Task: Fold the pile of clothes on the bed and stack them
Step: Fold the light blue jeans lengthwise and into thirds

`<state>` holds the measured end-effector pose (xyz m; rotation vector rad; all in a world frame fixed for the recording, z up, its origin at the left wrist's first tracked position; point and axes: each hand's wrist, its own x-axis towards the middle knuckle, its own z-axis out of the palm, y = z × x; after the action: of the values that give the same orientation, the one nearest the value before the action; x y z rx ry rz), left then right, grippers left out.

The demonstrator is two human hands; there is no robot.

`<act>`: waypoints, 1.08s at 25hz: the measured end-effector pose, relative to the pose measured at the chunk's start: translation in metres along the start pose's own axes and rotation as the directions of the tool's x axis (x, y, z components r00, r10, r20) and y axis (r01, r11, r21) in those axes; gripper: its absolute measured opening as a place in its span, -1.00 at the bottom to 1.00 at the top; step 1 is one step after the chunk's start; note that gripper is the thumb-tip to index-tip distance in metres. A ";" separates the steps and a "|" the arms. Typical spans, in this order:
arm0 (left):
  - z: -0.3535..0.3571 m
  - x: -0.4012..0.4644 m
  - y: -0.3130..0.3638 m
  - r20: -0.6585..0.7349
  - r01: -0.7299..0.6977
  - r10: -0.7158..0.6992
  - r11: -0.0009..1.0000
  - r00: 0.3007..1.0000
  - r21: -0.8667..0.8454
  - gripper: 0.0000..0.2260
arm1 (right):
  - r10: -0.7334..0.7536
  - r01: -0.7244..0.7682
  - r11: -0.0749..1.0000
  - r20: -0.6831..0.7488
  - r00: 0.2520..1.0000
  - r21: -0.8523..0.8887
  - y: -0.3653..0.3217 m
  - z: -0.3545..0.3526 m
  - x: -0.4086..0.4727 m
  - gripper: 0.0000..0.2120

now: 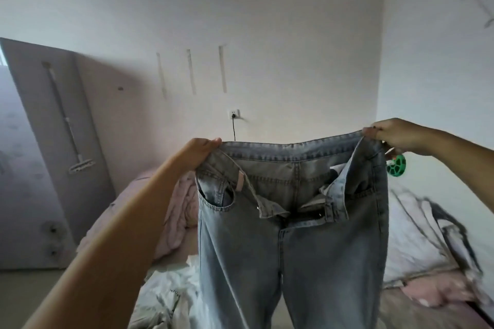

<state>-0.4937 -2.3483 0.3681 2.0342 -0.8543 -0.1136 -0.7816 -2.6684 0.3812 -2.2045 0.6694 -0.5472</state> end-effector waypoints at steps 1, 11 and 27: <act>0.010 -0.006 -0.013 0.050 0.041 -0.040 0.999 0.998 -0.026 -0.62 | 0.040 -0.040 0.999 0.028 0.999 0.013 0.013 0.009 -0.003 -0.66; 0.099 -0.015 -0.148 0.395 0.271 -0.248 0.963 0.885 -0.002 -0.77 | 0.243 -0.237 0.970 0.144 0.959 -0.058 0.135 0.112 0.020 -0.71; 0.341 0.078 -0.405 0.360 0.512 -0.517 0.851 0.777 0.116 -0.80 | 0.491 -0.457 0.861 0.127 0.862 -0.223 0.395 0.341 0.110 -0.64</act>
<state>-0.3527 -2.4927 -0.1276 2.2472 -0.4888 -0.8388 -0.6185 -2.7811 -0.1139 -2.1097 1.1616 -0.0267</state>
